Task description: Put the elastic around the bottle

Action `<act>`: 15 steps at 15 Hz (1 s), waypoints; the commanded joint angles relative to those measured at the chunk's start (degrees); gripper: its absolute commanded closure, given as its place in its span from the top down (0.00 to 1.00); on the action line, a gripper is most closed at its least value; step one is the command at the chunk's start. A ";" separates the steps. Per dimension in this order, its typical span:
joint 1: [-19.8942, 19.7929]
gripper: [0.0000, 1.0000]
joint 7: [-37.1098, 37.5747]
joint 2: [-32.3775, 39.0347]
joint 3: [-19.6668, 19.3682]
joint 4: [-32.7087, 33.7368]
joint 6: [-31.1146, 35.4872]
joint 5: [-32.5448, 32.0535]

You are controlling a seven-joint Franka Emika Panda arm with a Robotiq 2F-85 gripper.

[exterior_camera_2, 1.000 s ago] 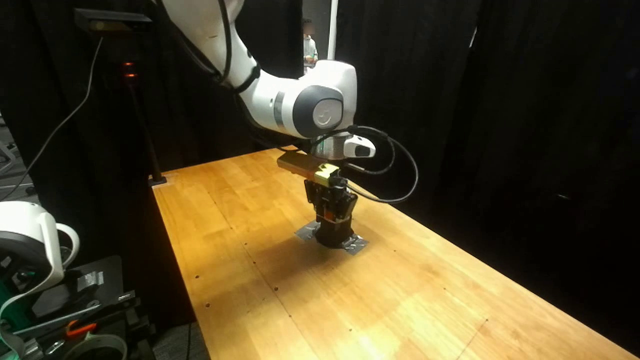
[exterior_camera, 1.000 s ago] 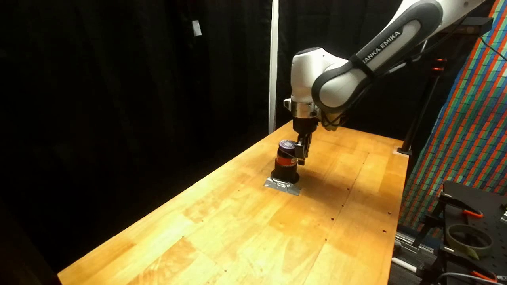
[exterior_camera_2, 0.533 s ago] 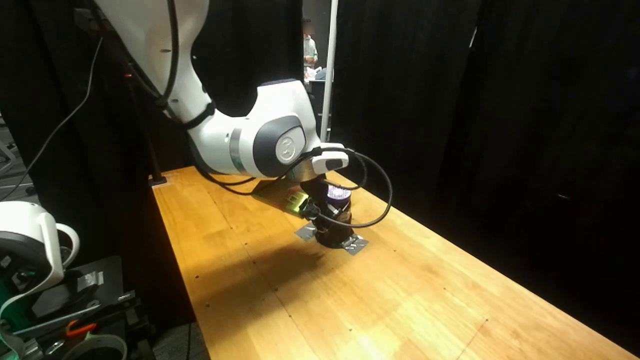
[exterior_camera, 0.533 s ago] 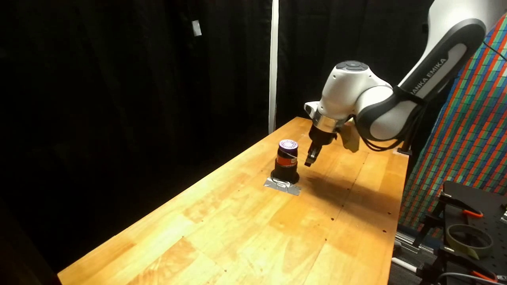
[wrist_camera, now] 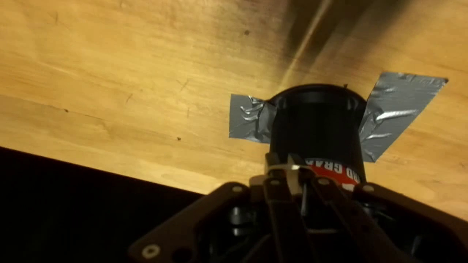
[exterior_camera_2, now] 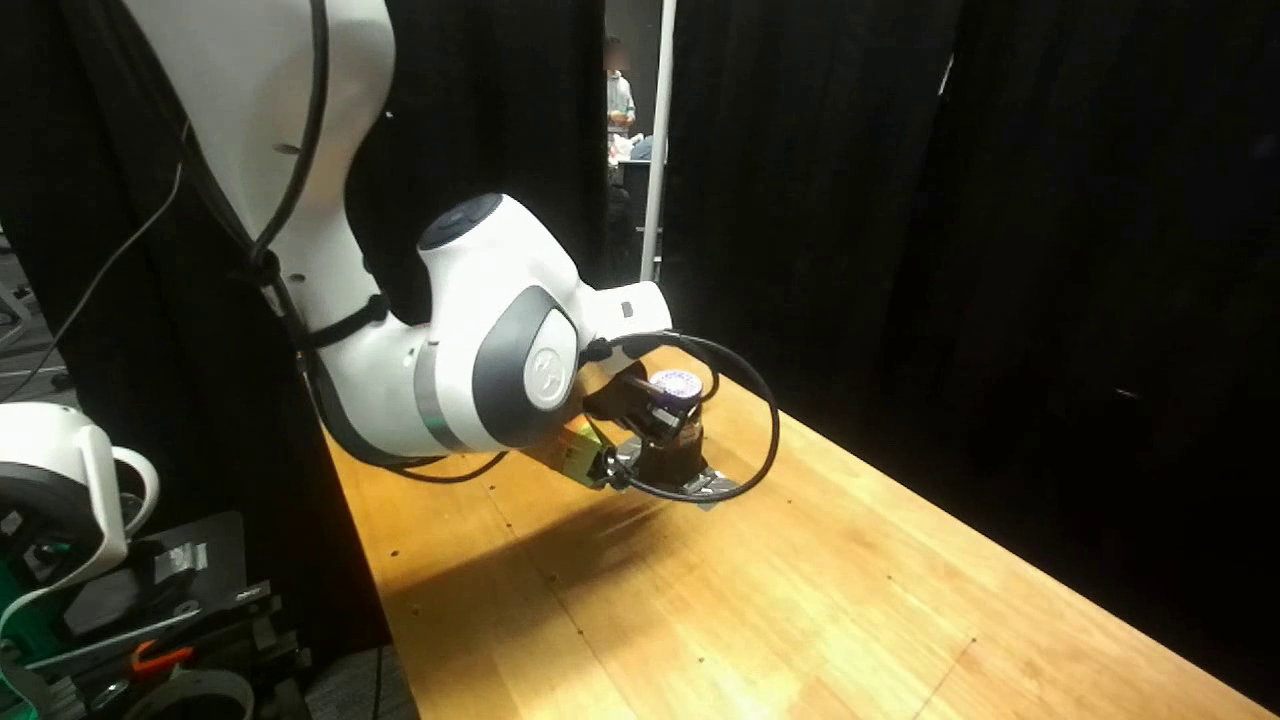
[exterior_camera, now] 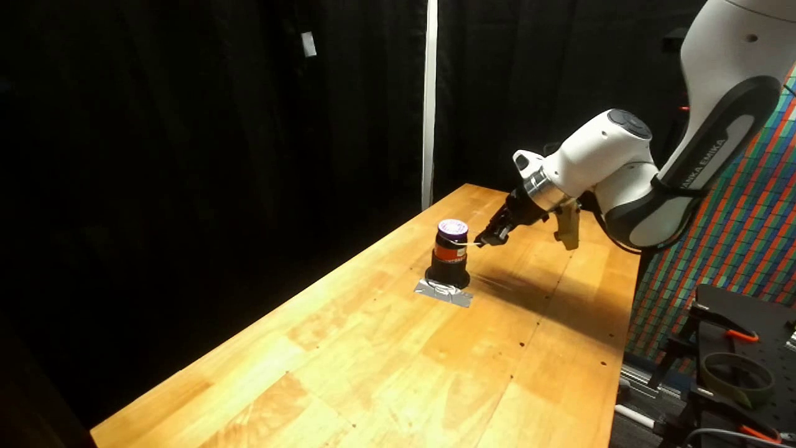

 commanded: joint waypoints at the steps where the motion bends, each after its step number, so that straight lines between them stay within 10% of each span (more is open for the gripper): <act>1: 5.00 0.13 -4.17 6.05 -3.74 -3.39 15.61 9.24; 8: 11.96 0.12 -9.05 20.37 0.30 -8.10 44.27 34.56; 13: 22.83 0.08 -10.36 23.82 -0.10 -3.27 42.53 53.22; 15: 32.03 0.07 -8.58 25.80 -5.91 -0.99 38.50 59.33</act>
